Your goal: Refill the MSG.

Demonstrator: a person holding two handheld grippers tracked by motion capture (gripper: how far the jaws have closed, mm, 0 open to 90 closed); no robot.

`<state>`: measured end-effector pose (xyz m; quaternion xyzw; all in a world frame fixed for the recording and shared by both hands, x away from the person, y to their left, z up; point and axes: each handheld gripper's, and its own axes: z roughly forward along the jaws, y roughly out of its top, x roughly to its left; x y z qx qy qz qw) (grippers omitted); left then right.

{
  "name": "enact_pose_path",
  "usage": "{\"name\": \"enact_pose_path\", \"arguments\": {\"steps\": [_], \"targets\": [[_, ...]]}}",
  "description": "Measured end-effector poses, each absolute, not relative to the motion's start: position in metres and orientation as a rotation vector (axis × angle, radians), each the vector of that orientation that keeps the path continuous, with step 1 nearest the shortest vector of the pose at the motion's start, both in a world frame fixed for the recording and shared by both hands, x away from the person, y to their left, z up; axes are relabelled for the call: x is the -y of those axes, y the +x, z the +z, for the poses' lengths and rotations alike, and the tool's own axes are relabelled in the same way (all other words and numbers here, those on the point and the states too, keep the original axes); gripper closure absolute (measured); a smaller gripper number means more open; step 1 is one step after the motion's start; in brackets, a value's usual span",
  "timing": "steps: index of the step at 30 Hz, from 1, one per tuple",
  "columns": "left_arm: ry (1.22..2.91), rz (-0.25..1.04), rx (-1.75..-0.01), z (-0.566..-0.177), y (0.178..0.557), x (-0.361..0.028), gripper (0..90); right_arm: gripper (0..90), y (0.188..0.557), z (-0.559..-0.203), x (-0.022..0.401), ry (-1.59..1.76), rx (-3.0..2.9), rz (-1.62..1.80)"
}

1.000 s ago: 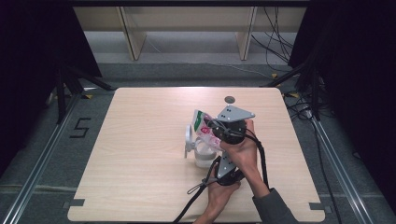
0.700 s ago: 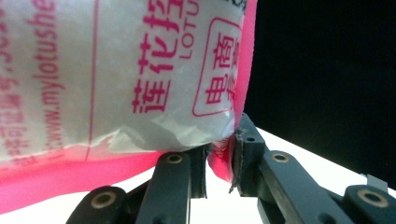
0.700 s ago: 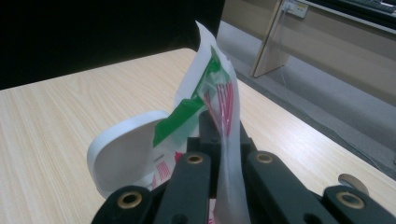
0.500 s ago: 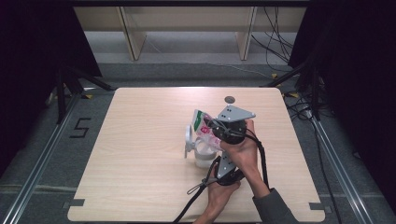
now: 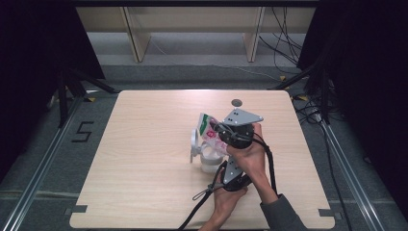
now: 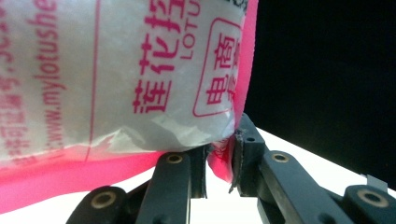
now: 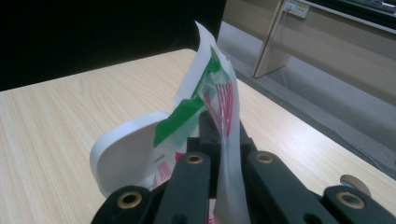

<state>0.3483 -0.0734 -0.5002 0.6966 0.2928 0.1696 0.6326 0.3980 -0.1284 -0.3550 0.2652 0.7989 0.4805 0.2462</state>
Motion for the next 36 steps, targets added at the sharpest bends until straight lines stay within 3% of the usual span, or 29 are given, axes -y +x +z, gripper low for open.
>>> {"name": "enact_pose_path", "arguments": {"steps": [36], "targets": [[1.597, 0.388, -0.681, -0.5006, 0.3474, 0.0731, 77.8, 89.6, 0.3972, -0.3572, 0.1239, 0.707, -2.204, 1.287]]}}
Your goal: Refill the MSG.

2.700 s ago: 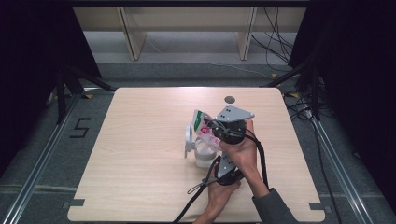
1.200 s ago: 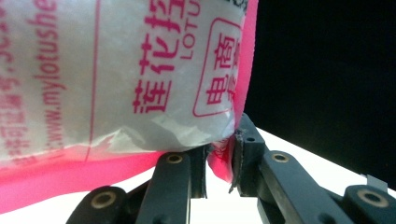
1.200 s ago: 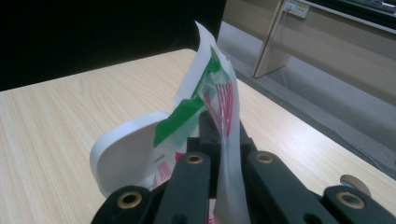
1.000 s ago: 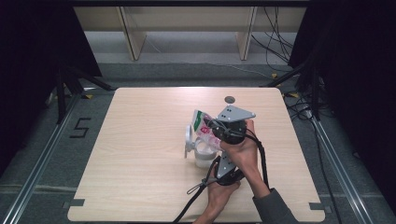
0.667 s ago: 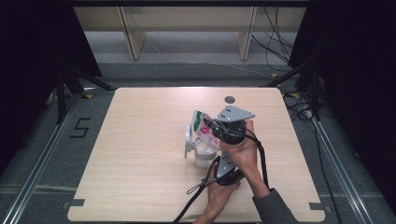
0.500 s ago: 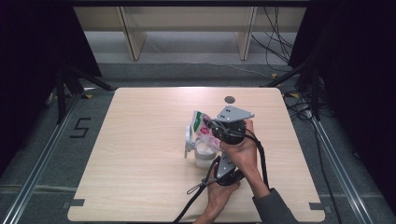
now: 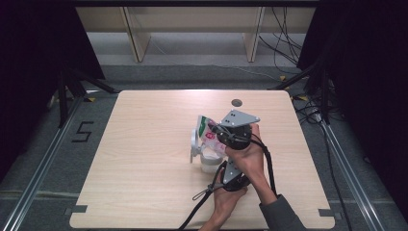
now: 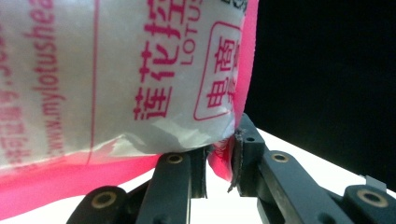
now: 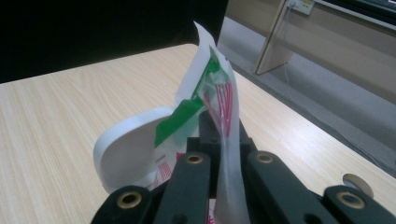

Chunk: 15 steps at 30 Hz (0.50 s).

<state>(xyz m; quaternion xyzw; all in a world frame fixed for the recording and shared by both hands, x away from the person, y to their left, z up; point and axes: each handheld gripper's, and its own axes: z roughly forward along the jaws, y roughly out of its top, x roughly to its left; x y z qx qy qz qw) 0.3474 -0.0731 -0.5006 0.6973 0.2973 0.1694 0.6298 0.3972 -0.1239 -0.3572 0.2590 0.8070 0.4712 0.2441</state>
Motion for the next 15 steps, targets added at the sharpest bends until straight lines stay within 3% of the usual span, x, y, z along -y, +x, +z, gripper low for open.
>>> {"name": "enact_pose_path", "arguments": {"steps": [15], "targets": [[1.546, 0.367, -0.696, -0.5011, 0.3486, 0.0754, 77.9, 89.6, 0.397, -0.3564, 0.1233, 0.691, -2.186, 1.283]]}}
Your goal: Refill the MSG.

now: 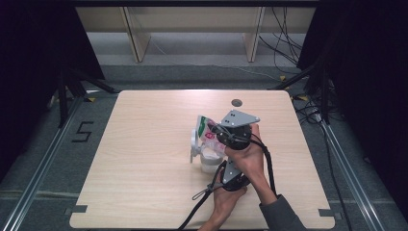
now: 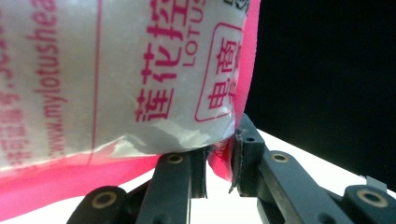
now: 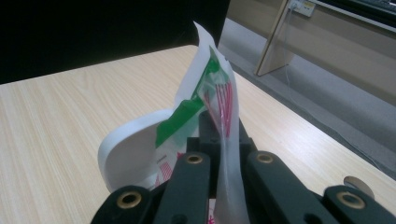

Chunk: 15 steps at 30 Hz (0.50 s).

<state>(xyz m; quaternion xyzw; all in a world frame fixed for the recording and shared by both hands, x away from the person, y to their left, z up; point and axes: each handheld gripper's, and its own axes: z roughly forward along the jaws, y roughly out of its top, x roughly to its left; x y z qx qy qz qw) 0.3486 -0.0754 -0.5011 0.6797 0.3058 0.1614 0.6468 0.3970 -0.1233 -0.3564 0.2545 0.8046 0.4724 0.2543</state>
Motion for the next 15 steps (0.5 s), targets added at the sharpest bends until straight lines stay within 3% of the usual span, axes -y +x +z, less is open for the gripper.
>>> {"name": "enact_pose_path", "arguments": {"steps": [15], "targets": [[1.589, 0.387, -0.684, -0.5006, 0.3472, 0.0734, 77.9, 89.5, 0.3963, -0.3564, 0.123, 0.692, -2.203, 1.266]]}}
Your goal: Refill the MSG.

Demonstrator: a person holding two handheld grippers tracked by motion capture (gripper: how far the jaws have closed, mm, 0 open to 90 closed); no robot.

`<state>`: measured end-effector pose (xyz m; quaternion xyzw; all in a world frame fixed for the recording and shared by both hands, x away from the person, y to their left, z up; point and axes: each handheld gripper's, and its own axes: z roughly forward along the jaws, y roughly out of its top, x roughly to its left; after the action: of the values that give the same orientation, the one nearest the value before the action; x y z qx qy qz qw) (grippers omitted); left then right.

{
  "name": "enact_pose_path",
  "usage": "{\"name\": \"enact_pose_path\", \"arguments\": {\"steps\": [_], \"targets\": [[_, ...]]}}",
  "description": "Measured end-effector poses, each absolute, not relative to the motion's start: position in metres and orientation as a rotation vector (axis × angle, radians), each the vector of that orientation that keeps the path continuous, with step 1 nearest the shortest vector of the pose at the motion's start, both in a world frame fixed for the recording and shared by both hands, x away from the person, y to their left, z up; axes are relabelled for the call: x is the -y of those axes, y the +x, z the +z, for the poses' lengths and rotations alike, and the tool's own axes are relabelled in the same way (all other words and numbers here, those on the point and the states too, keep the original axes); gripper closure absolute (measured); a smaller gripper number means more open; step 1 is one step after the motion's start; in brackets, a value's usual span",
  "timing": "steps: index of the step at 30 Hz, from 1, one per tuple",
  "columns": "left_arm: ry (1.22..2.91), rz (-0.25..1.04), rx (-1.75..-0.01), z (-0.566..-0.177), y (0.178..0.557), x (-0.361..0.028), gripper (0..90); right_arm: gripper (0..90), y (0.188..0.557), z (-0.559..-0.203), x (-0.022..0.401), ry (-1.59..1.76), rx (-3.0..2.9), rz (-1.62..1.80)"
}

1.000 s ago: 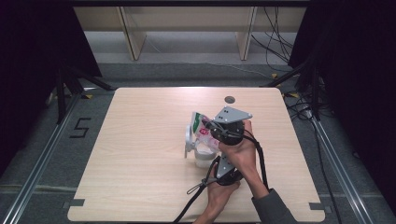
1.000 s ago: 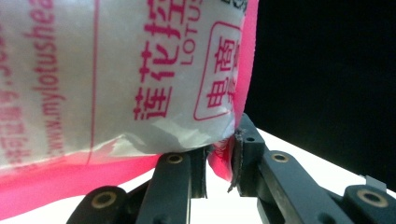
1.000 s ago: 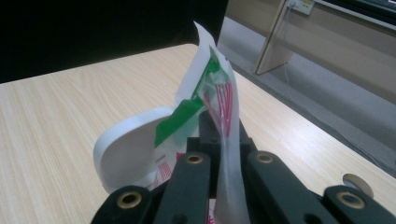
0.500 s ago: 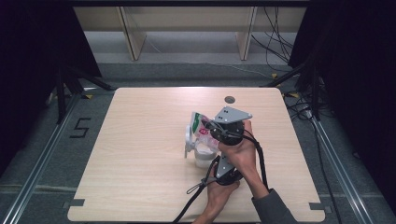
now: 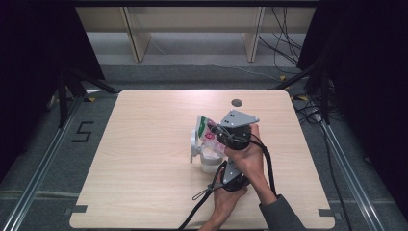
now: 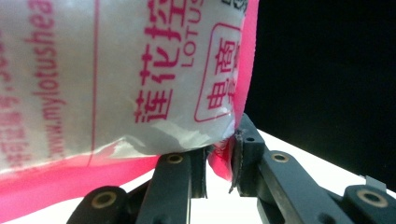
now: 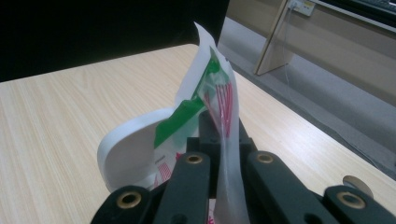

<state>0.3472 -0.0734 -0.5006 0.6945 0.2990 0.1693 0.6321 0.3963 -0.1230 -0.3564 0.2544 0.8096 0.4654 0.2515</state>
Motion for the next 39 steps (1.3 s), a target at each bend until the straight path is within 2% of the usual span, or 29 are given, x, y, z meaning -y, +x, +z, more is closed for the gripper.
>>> {"name": "enact_pose_path", "arguments": {"steps": [12, 14, 17, 19, 39], "targets": [[1.55, 0.367, -0.695, -0.5005, 0.3468, 0.0762, 77.9, 89.5, 0.3969, -0.357, 0.123, 0.693, -2.186, 1.282], [1.595, 0.387, -0.677, -0.5002, 0.3474, 0.0729, 77.9, 89.5, 0.397, -0.3563, 0.1234, 0.686, -2.189, 1.279], [1.551, 0.365, -0.699, -0.5006, 0.3468, 0.0761, 77.9, 89.5, 0.3964, -0.3576, 0.122, 0.709, -2.212, 1.281], [1.599, 0.389, -0.676, -0.5004, 0.3475, 0.0728, 77.9, 89.5, 0.397, -0.3566, 0.1235, 0.692, -2.185, 1.281], [1.604, 0.386, -0.682, -0.502, 0.3485, 0.0736, 77.8, 89.5, 0.3991, -0.3582, 0.1241, 0.69, -2.189, 1.267]]}}
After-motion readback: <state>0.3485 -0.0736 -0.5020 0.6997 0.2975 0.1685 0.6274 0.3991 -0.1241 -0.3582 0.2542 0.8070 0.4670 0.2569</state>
